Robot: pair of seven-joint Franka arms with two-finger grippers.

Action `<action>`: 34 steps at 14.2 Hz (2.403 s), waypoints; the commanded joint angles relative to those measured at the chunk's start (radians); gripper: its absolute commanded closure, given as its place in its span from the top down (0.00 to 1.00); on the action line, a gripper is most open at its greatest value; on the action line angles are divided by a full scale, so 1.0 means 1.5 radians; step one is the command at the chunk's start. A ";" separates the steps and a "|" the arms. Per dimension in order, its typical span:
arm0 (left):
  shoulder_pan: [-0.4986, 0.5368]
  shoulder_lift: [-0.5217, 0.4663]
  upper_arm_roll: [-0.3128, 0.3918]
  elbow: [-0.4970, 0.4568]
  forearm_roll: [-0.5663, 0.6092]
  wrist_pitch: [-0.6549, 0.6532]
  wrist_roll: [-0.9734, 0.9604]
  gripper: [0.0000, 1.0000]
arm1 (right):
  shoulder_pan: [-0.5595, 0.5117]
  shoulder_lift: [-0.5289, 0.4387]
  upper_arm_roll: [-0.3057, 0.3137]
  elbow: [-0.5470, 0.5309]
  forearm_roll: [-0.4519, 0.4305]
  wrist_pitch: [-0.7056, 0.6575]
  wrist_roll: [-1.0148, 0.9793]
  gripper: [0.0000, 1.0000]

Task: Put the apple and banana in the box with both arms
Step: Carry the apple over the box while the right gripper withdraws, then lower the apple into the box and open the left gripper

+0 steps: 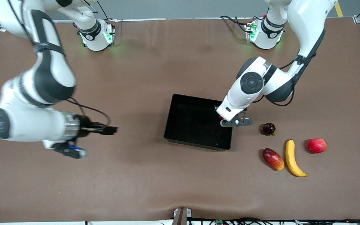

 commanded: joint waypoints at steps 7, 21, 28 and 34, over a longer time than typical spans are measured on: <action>-0.046 0.102 0.000 0.010 0.125 0.038 -0.005 0.00 | -0.122 -0.158 0.012 -0.038 -0.146 -0.083 -0.233 1.00; -0.041 0.096 -0.001 0.035 0.164 0.034 -0.055 1.00 | -0.149 -0.407 0.014 -0.338 -0.217 0.015 -0.246 1.00; -0.003 0.067 -0.019 0.215 0.099 -0.181 0.069 1.00 | -0.121 -0.397 0.019 -0.252 -0.213 -0.017 -0.251 1.00; 0.153 0.054 -0.020 0.222 0.084 -0.191 0.373 1.00 | -0.115 -0.394 0.018 -0.241 -0.217 -0.040 -0.251 1.00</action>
